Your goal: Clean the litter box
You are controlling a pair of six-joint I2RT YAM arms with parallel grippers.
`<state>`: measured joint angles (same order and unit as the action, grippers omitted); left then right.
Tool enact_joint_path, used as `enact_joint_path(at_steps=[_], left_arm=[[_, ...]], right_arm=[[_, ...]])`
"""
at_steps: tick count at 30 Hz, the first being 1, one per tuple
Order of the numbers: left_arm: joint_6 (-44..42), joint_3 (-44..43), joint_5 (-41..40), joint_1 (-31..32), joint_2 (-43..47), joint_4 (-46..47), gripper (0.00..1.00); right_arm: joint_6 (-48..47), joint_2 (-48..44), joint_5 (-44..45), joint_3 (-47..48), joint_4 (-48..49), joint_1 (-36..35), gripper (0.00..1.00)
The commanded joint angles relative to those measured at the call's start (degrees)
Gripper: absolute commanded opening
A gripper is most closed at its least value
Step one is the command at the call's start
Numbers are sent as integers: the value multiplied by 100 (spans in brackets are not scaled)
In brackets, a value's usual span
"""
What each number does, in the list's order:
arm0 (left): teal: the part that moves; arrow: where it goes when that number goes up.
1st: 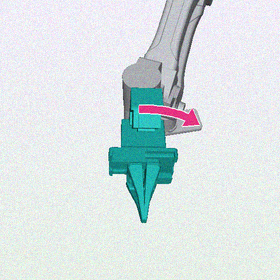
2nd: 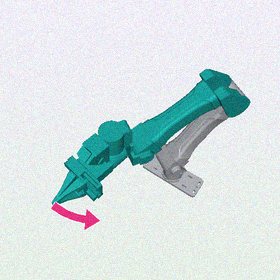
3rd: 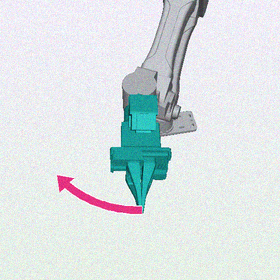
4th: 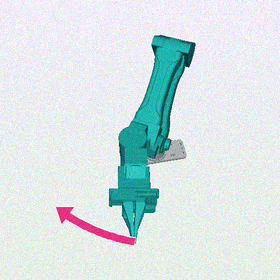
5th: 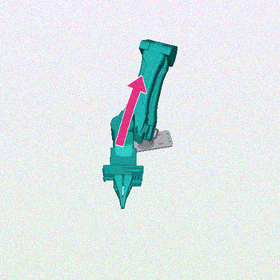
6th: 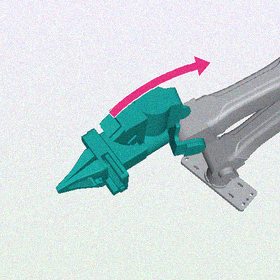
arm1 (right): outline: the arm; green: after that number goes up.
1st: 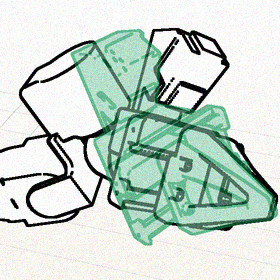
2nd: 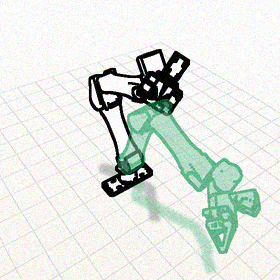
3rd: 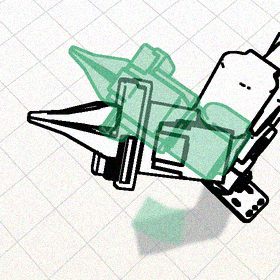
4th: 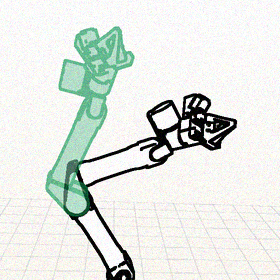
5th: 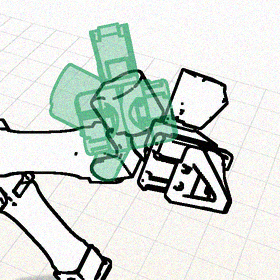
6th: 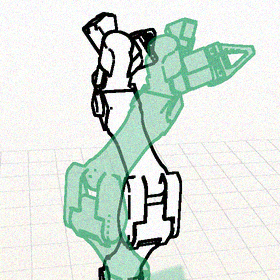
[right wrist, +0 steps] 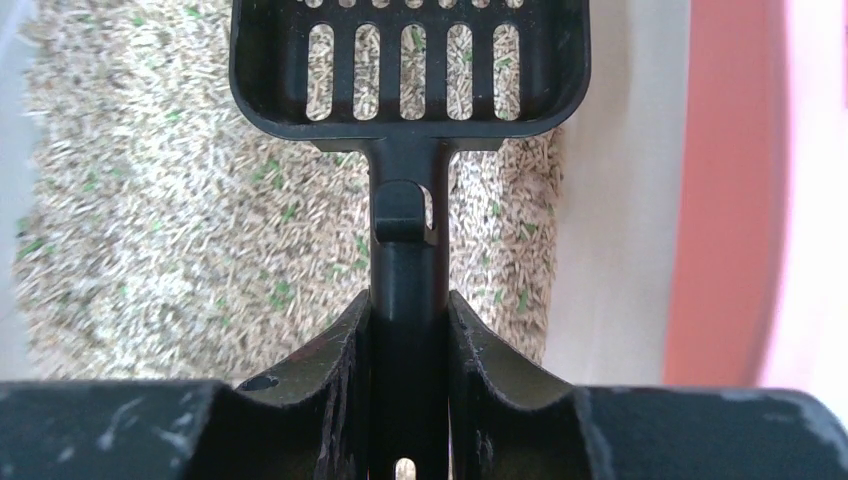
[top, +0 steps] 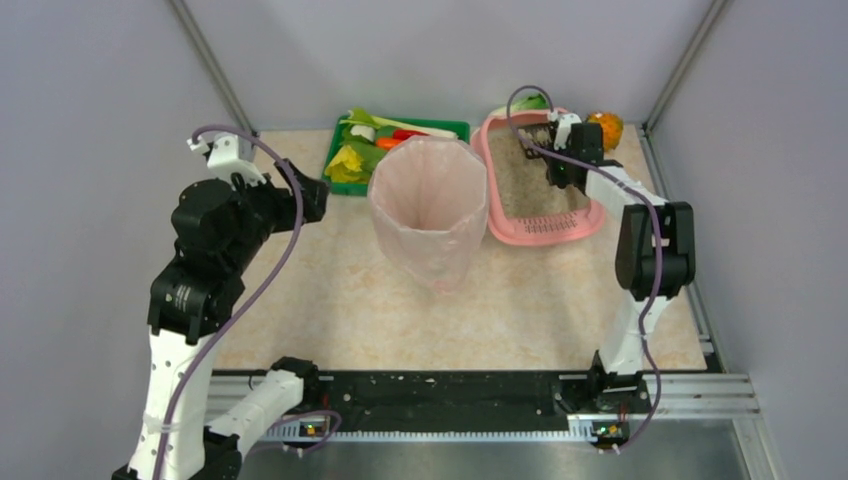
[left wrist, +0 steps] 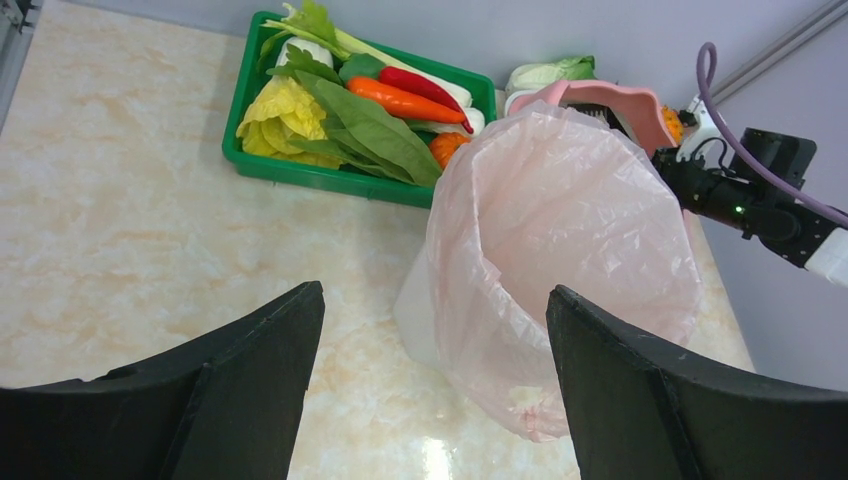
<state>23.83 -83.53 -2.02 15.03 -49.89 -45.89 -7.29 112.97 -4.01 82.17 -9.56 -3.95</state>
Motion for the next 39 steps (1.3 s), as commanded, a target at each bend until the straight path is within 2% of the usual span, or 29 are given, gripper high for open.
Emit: enact_joint_path(at_steps=[1,15,19,21,23,25,28,30,33,39], left_arm=[[5,-83,-8,0,125,136,87],[77,174,174,0,289,291,87],[56,212,354,-3,317,302,87],[51,222,376,0,323,309,87],[42,225,414,-1,332,316,87],[26,235,423,4,339,334,87],[8,245,434,1,345,351,87],[4,256,434,2,355,361,87],[-10,275,413,5,375,361,87],[-8,305,419,5,383,382,87]], right_arm=[[79,-1043,-204,-294,579,57,0],[458,-2807,-897,-1826,299,52,0],[677,-3157,-1188,-2136,348,40,0],[830,-3352,-969,-2260,392,29,0],[1071,-3519,-1314,-2409,614,41,0],[1191,-3522,-1559,-2336,534,33,0],[1115,-3470,-842,-2109,113,21,0],[1101,-3574,-1138,-2187,236,36,0],[1104,-3676,-712,-2170,146,-11,0],[1067,-3732,-940,-2041,-100,-48,0]])
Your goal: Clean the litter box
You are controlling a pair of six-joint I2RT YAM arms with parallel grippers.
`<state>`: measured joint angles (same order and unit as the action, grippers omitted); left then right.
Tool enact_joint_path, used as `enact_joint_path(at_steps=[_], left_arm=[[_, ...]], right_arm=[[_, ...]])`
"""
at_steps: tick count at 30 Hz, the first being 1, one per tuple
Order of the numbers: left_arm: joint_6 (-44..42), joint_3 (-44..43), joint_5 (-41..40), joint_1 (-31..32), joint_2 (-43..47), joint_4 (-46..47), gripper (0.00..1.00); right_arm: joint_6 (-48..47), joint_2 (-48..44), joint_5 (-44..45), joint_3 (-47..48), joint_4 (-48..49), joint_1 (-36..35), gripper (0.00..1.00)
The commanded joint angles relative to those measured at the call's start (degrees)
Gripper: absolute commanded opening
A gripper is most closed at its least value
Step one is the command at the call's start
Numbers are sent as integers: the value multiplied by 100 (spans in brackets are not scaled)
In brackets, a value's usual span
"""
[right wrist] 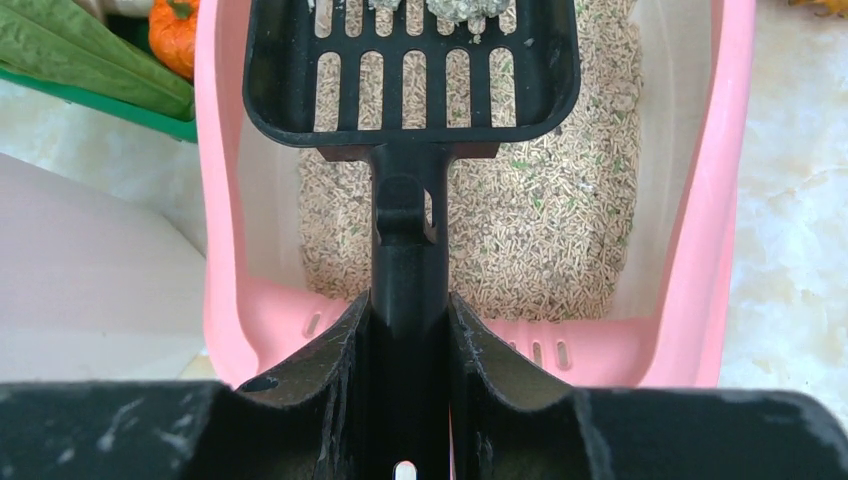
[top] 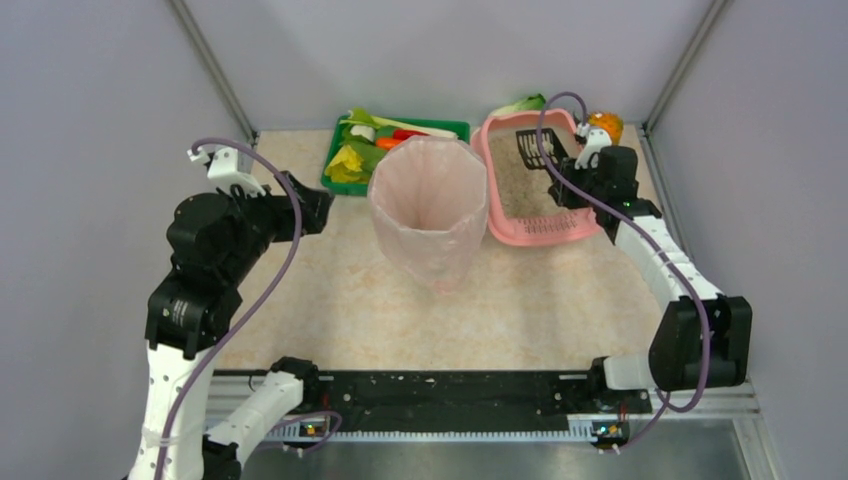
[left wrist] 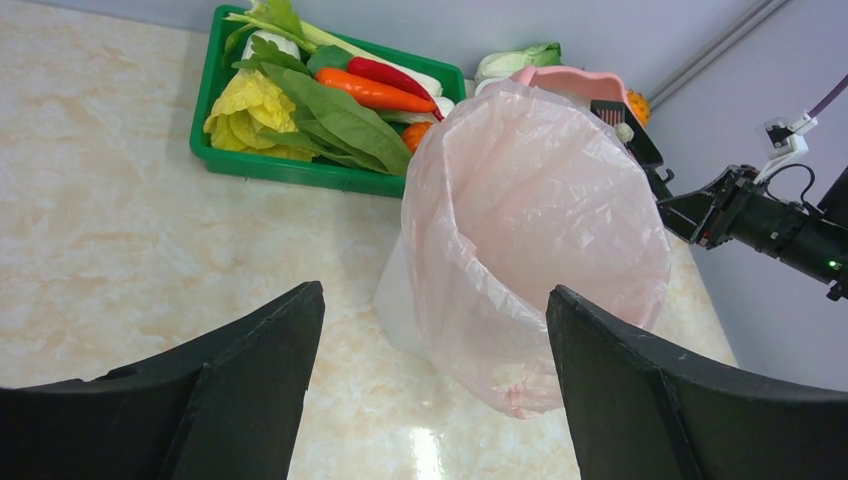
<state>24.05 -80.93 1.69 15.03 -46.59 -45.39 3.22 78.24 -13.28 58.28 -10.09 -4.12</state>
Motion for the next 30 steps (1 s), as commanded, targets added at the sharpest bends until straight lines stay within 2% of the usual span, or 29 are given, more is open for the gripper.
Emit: enact_joint_path(at_steps=[1,4,6,8,11,16,18,27,30], left_arm=[[-28,45,49,1,54,329,87],[-4,61,73,1,53,342,87],[7,74,82,0,51,353,87],[18,84,100,4,43,370,87],[45,106,142,1,36,396,87],[56,115,140,5,57,413,87],[47,130,105,2,77,407,87],[56,163,169,4,36,461,87],[39,186,140,5,46,443,87]], right_arm=[[1,-262,119,428,-186,-38,0],[-5,-349,-151,592,-318,-44,0],[13,-388,-34,772,-509,-88,0],[258,-544,-437,764,-301,-20,0],[266,-565,73,866,-410,-49,0],[220,-528,-249,857,-545,-47,0],[240,-644,95,765,-469,-57,0],[73,-655,-375,811,-585,-44,0],[-54,-717,-52,894,-754,-47,0]])
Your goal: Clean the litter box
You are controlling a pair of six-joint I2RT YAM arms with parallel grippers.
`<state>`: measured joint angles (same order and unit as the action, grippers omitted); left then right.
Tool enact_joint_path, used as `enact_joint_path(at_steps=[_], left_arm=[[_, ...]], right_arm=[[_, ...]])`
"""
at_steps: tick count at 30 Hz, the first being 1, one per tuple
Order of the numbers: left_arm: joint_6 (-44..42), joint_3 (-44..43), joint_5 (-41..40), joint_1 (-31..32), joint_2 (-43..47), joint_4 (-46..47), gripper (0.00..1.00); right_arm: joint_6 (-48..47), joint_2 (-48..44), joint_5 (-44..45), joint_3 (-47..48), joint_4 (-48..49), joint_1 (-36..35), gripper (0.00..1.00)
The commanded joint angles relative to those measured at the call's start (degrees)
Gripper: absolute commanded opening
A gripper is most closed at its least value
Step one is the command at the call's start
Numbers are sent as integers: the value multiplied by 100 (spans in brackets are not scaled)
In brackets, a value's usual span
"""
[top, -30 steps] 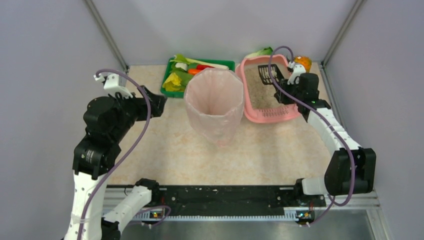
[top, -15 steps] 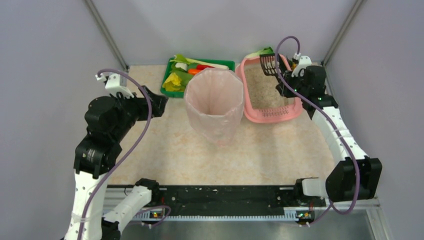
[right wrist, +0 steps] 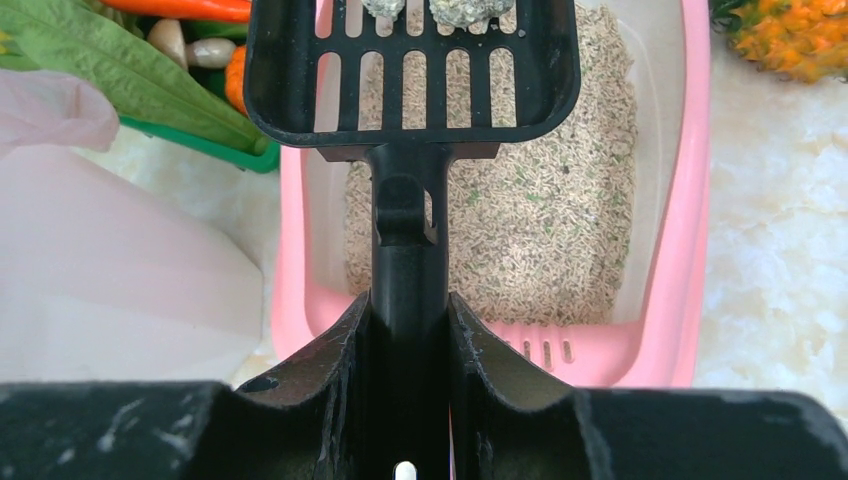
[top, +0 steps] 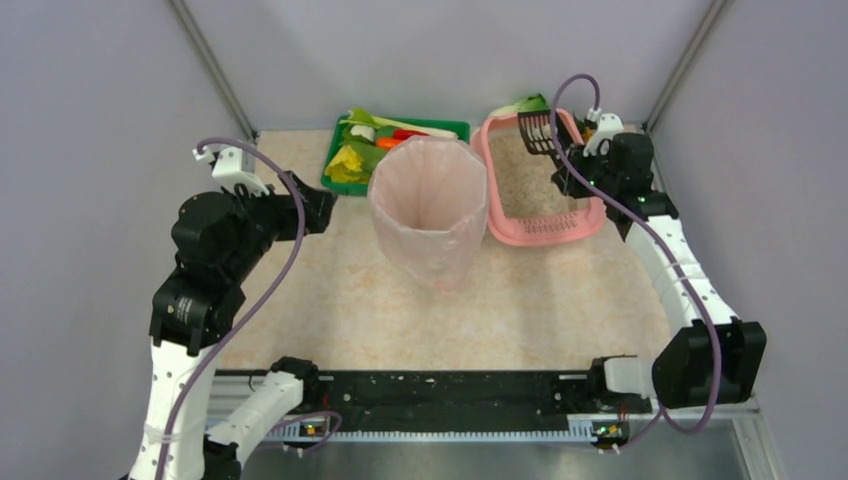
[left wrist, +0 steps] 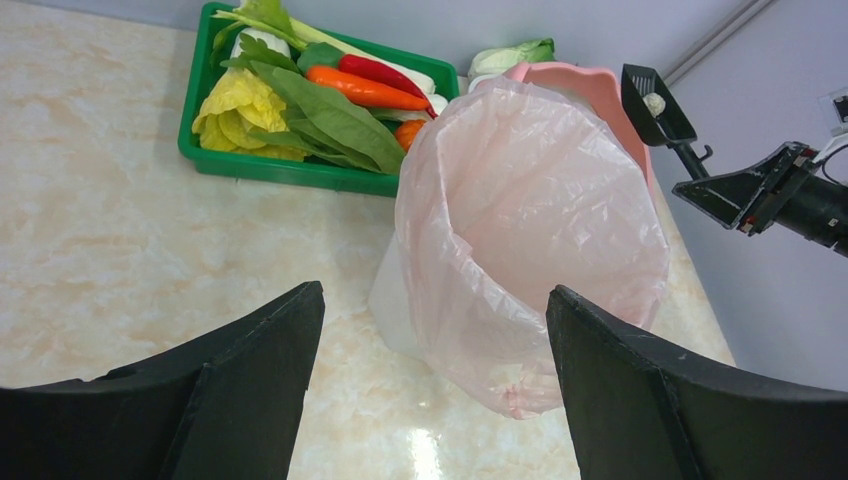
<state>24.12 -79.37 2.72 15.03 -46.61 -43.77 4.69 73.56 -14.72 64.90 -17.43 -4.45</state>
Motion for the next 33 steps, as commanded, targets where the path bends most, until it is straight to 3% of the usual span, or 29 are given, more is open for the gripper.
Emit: enact_joint_path(at_steps=[1,16,23,33], left_arm=[[32,45,25,1,51,281,87],[23,455,-35,5,109,404,87],[1,590,-36,3,122,422,87],[5,721,0,4,126,442,87]], right_arm=[[-304,-263,206,304,-159,-13,0],[-1221,-336,-259,2324,-1959,-245,0],[-1519,-140,-9,3440,-2981,-1029,0],[-1882,263,712,4225,-4043,-2433,0]])
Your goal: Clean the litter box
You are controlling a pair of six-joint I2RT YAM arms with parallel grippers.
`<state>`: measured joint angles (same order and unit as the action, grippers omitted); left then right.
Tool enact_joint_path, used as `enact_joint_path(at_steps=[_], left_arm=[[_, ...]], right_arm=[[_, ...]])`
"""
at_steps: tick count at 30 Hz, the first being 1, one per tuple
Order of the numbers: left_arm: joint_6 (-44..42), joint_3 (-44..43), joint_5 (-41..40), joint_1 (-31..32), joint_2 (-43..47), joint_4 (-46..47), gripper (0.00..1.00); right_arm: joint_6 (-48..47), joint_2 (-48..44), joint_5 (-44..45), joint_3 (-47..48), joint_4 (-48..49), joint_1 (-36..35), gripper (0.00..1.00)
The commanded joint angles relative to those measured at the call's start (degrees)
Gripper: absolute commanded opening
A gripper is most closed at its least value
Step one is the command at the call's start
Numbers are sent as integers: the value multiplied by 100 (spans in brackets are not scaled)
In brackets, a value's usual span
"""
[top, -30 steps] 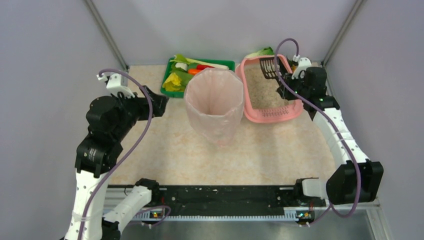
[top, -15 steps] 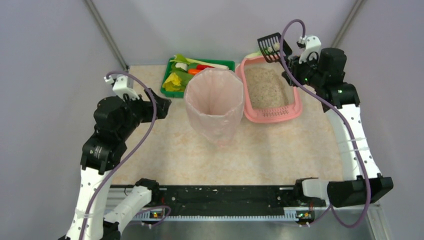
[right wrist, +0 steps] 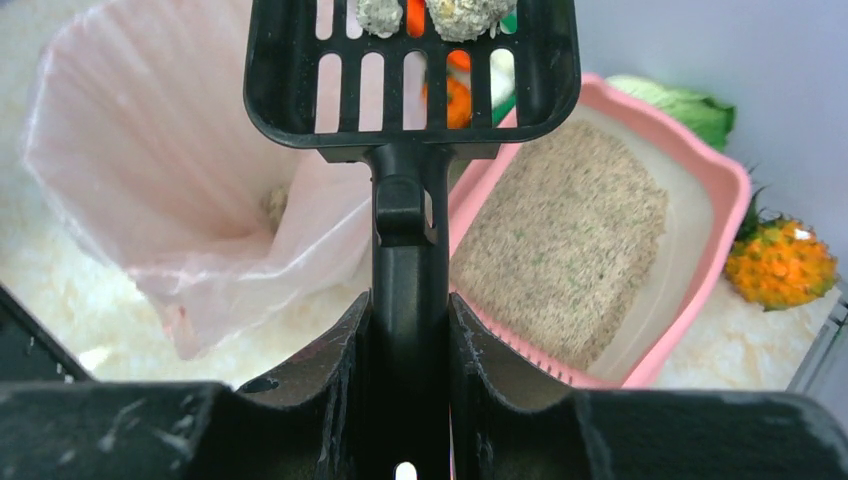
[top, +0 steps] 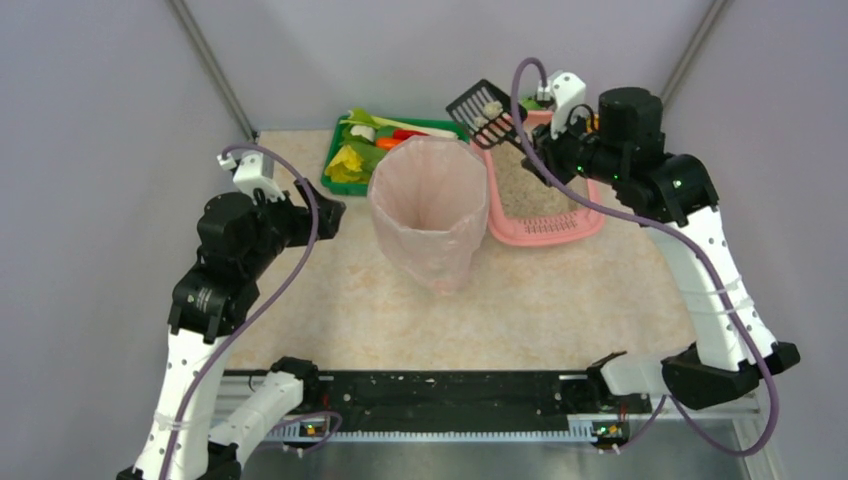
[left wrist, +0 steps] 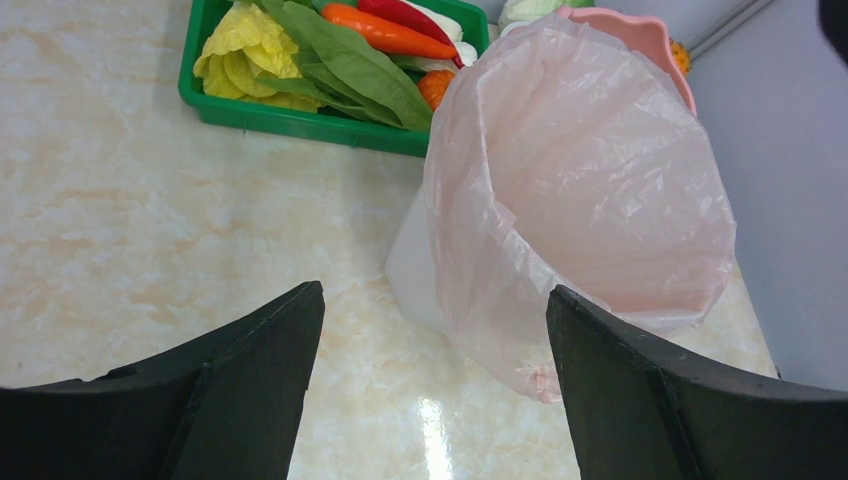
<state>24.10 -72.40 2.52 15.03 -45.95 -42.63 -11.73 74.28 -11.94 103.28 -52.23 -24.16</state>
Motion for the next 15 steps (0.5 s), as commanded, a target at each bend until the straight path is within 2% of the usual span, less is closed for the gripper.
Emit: enact_joint_path(at_steps=[1,7,15], left_arm=[[11,22,12,2,69,326,87],[-9,54,9,2,91,331,87],[-34,61,-53,2,138,252,87]], right_arm=[[-288,259,552,469,-674,-628,0],[-556,615,1461,789,-1104,-1497,0],[-1208,1067,3826,845,-1444,-2999,0]])
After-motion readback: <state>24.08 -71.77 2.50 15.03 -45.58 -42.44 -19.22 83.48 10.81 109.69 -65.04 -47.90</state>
